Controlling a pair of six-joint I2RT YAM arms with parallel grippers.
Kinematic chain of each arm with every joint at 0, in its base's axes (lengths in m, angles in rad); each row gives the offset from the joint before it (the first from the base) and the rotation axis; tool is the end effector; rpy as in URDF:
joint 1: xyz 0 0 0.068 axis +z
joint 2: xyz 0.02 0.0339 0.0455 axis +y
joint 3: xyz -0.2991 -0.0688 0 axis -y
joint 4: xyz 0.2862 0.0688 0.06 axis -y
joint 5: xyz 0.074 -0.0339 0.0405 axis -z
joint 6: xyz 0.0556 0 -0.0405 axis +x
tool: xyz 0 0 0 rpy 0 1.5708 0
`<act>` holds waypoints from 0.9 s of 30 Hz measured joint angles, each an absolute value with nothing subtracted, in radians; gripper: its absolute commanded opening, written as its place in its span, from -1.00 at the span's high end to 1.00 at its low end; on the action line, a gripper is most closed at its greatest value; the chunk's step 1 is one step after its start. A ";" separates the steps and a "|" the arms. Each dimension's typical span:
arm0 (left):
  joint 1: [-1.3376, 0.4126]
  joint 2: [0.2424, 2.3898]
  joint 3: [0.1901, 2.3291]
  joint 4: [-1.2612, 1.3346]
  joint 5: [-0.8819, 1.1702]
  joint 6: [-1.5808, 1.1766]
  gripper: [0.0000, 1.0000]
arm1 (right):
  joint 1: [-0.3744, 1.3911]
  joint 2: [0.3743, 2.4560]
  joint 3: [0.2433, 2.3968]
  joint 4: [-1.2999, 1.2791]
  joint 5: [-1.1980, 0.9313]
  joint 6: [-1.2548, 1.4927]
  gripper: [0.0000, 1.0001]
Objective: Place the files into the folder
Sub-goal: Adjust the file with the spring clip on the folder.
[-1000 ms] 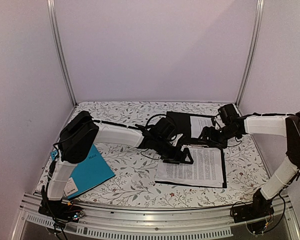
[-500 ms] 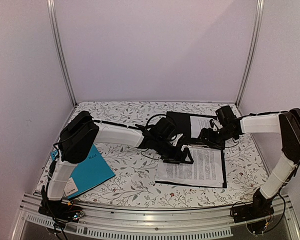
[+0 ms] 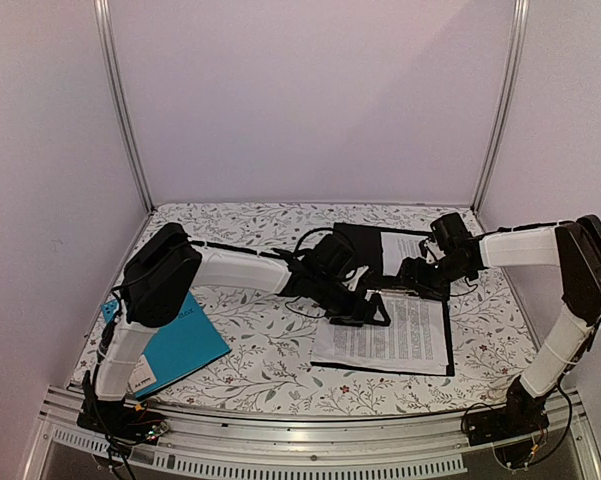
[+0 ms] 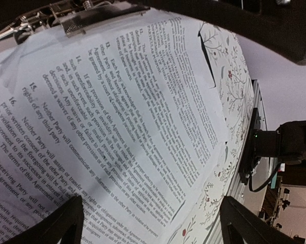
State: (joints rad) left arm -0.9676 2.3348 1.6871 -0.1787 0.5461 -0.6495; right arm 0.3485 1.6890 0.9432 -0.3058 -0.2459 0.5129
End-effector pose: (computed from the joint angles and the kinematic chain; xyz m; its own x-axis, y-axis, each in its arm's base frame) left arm 0.3017 -0.4888 0.1153 -0.8786 0.3644 -0.3086 0.4671 0.5216 -0.7140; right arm 0.3428 0.1390 0.1493 -0.9293 0.1688 -0.3286 0.0129 0.9039 0.4276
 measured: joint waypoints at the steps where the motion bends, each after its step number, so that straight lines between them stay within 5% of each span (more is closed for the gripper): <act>1: -0.968 2.335 1.688 -0.179 0.546 -0.651 -0.86 | 0.348 1.689 0.943 -0.306 -0.246 0.513 -0.84; 27: -0.969 2.357 1.720 -0.178 0.555 -0.660 -0.86 | 0.348 1.663 0.945 -0.307 -0.235 0.511 -0.86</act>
State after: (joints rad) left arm -0.9688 2.3573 1.7195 -0.1783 0.5549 -0.6601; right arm 0.3485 1.6630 0.9447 -0.3069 -0.2348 0.5114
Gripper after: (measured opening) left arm 0.930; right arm 0.928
